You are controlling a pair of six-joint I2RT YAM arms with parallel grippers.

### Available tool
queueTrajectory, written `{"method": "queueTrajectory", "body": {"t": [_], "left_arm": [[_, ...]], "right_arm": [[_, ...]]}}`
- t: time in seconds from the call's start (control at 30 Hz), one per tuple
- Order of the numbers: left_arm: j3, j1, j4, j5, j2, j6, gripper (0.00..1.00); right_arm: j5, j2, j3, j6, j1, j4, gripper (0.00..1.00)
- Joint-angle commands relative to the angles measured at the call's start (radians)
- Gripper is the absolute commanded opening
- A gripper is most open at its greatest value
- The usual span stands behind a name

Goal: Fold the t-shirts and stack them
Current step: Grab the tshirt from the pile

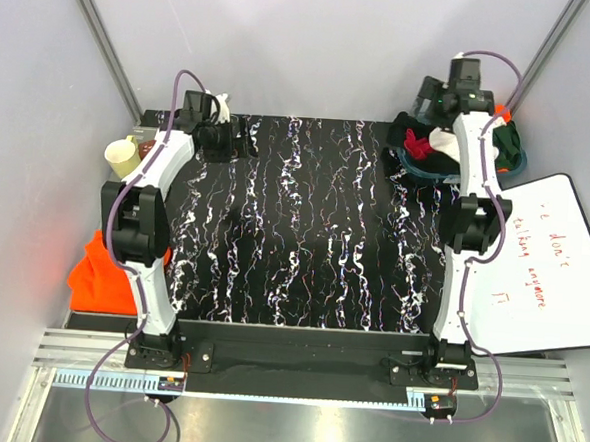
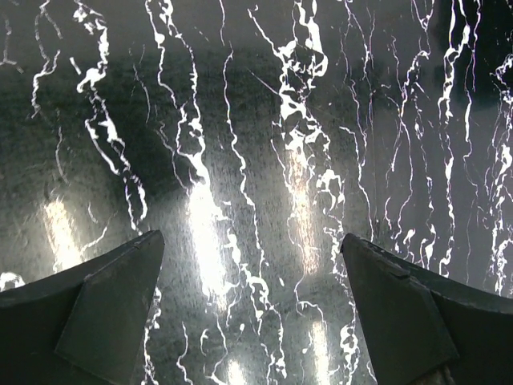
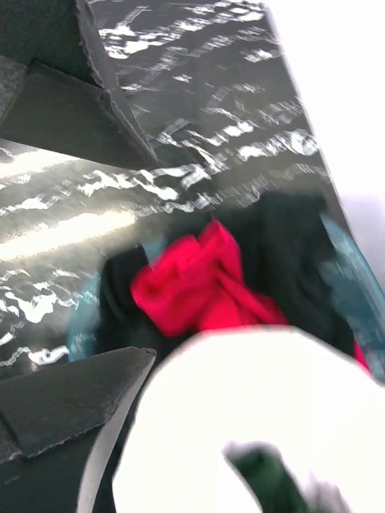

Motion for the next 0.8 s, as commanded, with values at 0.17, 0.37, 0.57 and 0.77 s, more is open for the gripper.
{"method": "queueTrajectory", "body": {"t": [0.17,0.37,0.57,0.77], "left_arm": [[0.054,0.005,-0.066,0.059,0.037,0.038,0.99],[0.059,0.005,-0.066,0.078,0.056,0.034,0.99],[0.065,0.007,-0.066,0.098,0.067,0.034,0.99],[0.061,0.010,-0.080,0.092,0.067,0.043,0.99]], "right_arm": [[0.118,0.080,0.079,-0.021,-0.094,-0.025,1.00],[0.259,0.102,0.073,-0.078,-0.094,-0.002,1.00],[0.307,0.148,0.092,-0.081,-0.095,0.028,1.00],[0.365,0.200,0.105,-0.074,-0.104,0.036,0.99]]}}
